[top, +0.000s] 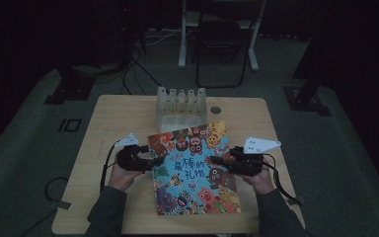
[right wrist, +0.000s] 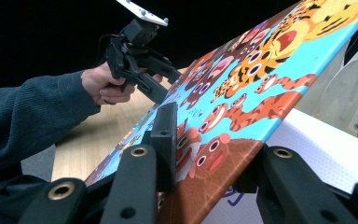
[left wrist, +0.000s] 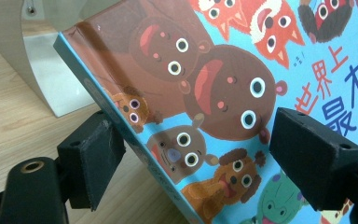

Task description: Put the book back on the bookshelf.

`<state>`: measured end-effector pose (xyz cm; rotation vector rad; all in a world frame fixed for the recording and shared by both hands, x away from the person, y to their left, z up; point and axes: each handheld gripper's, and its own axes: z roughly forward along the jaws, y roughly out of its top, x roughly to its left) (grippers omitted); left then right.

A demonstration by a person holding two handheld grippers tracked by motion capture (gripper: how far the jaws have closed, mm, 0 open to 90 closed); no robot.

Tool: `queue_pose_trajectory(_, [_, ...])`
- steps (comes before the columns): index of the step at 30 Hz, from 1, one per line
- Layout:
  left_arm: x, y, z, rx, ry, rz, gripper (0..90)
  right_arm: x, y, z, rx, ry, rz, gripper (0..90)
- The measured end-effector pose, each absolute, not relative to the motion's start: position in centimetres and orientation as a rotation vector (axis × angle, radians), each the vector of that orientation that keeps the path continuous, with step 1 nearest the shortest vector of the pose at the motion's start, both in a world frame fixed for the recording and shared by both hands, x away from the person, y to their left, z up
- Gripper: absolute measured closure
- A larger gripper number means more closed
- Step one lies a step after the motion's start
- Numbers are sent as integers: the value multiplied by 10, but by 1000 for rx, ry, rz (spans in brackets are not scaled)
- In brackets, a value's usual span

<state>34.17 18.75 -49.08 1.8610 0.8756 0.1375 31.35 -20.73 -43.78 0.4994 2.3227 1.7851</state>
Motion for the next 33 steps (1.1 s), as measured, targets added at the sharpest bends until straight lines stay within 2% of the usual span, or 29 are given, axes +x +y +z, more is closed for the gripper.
queue_pose_trajectory(16, [331, 184, -479, 1836, 849, 206, 217, 319, -217, -431, 507, 2380, 1759, 680])
queue_pose_trajectory(25, [322, 186, -464, 1784, 807, 250, 293, 321, -225, -431, 582, 2359, 1695, 638])
queue_pose_trajectory(33, [314, 183, -450, 1752, 784, 310, 314, 323, -228, -432, 628, 2336, 1651, 607])
